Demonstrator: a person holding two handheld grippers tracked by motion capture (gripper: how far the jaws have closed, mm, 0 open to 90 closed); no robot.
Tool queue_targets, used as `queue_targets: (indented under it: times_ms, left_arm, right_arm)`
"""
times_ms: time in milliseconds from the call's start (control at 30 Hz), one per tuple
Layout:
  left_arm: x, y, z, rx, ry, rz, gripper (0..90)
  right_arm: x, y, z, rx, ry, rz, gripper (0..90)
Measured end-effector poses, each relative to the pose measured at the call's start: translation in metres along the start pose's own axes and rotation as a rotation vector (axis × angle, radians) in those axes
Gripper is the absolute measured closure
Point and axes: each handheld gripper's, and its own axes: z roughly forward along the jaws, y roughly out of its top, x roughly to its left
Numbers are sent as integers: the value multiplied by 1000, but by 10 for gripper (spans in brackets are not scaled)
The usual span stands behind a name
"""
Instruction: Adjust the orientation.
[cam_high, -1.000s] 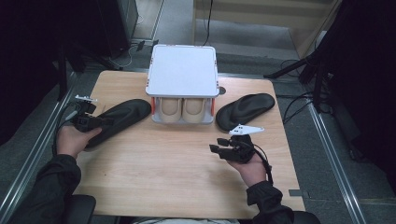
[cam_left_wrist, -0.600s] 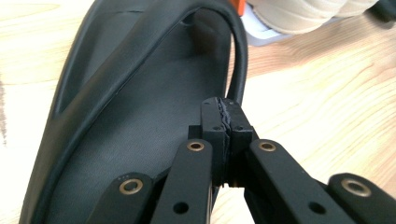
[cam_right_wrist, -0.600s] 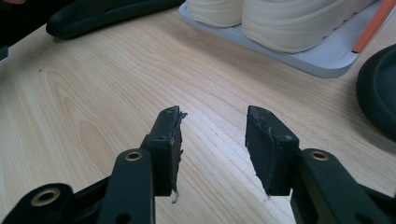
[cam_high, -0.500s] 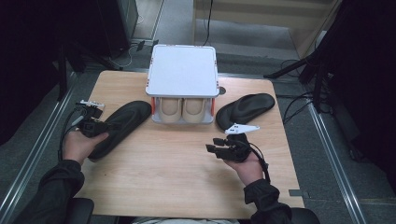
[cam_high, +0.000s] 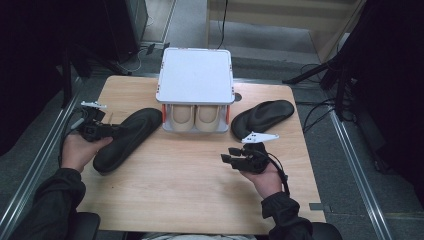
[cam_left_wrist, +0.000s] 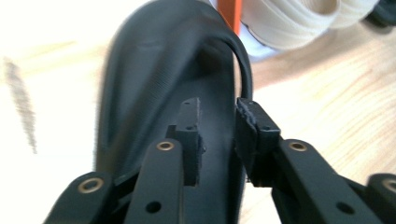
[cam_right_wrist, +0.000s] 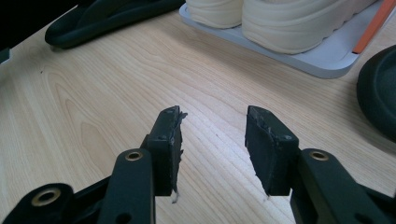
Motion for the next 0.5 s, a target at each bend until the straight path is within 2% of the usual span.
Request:
queue_targets:
  times_ms: [133, 200, 400, 500]
  left_arm:
    - [13, 6, -6, -2, 4, -28, 570]
    - [18, 6, -6, -22, 31, -34, 533]
    - [28, 1, 3, -25, 29, -39, 500]
    - [28, -3, 11, -16, 29, -23, 490]
  right_arm:
    - [-1, 0, -1, -3, 0, 3, 567]
    - [-1, 0, -1, -2, 0, 1, 566]
    - [-1, 0, -1, 1, -2, 4, 566]
    - [-1, 0, 0, 3, -1, 2, 565]
